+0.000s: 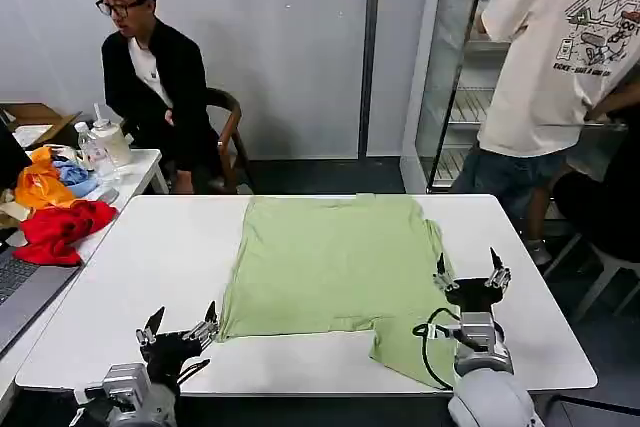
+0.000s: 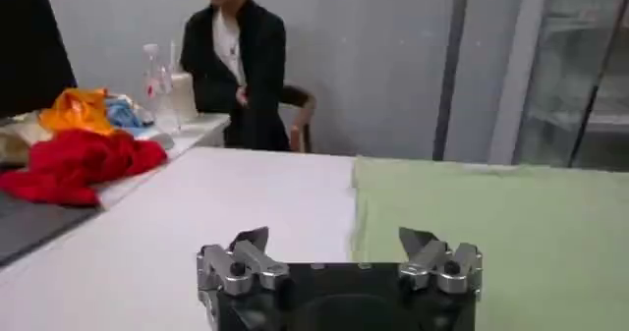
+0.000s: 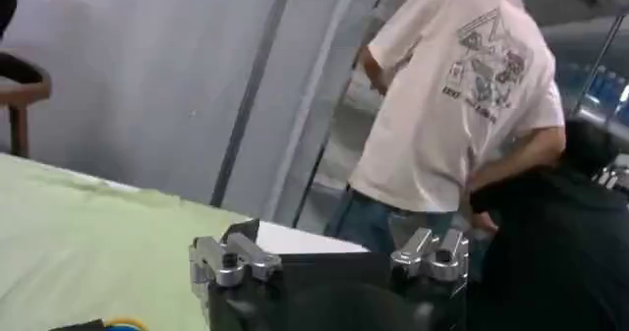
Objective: Fold and organize the clothes.
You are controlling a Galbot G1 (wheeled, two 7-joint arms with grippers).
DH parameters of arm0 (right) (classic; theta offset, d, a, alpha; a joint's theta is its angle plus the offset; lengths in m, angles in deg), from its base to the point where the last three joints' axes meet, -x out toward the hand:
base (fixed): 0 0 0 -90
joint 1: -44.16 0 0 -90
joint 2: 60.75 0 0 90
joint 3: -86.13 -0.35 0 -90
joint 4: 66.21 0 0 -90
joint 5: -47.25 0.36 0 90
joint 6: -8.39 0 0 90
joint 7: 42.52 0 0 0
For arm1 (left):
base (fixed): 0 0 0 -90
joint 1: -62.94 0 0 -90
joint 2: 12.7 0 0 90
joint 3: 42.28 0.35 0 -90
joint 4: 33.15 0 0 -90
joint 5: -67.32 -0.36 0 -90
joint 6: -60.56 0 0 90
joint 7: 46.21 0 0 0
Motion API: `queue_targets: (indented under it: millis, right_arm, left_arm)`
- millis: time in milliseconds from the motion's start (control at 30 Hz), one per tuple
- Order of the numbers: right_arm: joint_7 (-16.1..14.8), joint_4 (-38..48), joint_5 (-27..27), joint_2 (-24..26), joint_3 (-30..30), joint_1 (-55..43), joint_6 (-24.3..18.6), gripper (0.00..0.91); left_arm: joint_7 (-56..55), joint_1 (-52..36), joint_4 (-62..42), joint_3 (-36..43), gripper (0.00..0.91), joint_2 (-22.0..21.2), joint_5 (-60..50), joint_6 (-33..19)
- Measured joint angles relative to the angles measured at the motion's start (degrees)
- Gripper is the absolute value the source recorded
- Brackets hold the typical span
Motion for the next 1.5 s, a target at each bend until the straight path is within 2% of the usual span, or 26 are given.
queue_targets:
  millis: [333,600,1000,1500]
  right_arm:
    - [0.7,0.0,8.7,-0.7,-3.0,6.2,0.4,0.907]
    - [0.6,-1.3,12.9,-1.1,-3.0,10.0,0.5,0.907]
    - [-0.5,-2.5,15.3,-1.7,-2.5,12.1,0.6,0.907]
    - [-0.9,-1.1,16.7,-1.5,-1.7,12.4,0.7,0.907]
  left_arm:
    - [-0.5,0.3,-1.3,0.0,0.907,1.3,1.6,0.0]
    - [-0.5,-1.3,-3.4,1.0,0.907,1.5,2.3,0.1]
    - [-0.9,-4.0,-7.8,3.5,0.907,2.5,2.0,0.2]
    - [-1.0,-6.5,-10.9,7.3,0.907,1.5,0.4,0.2]
